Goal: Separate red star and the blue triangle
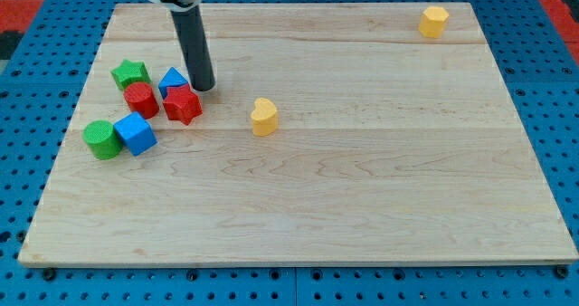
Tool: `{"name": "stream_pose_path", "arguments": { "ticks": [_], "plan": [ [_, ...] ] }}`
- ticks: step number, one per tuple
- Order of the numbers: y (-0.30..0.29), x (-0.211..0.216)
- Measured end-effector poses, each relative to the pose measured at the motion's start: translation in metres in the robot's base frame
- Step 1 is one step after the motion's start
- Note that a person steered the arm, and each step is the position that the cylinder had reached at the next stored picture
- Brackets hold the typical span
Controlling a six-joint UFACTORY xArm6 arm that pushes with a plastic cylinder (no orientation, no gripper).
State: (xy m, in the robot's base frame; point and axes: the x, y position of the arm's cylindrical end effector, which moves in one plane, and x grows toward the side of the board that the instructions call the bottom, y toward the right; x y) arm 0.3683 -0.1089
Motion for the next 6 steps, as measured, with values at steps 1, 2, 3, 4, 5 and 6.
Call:
{"name": "stream_pose_path", "arguments": {
  "ticks": [1,2,3,4,5,6],
  "plan": [
    [0.007,0.015],
    [-0.018,0.016],
    [-0.02,0.016],
    [-0.046,0.016],
    [-0.044,0.016],
    [-0.025,0.007]
  ]
}}
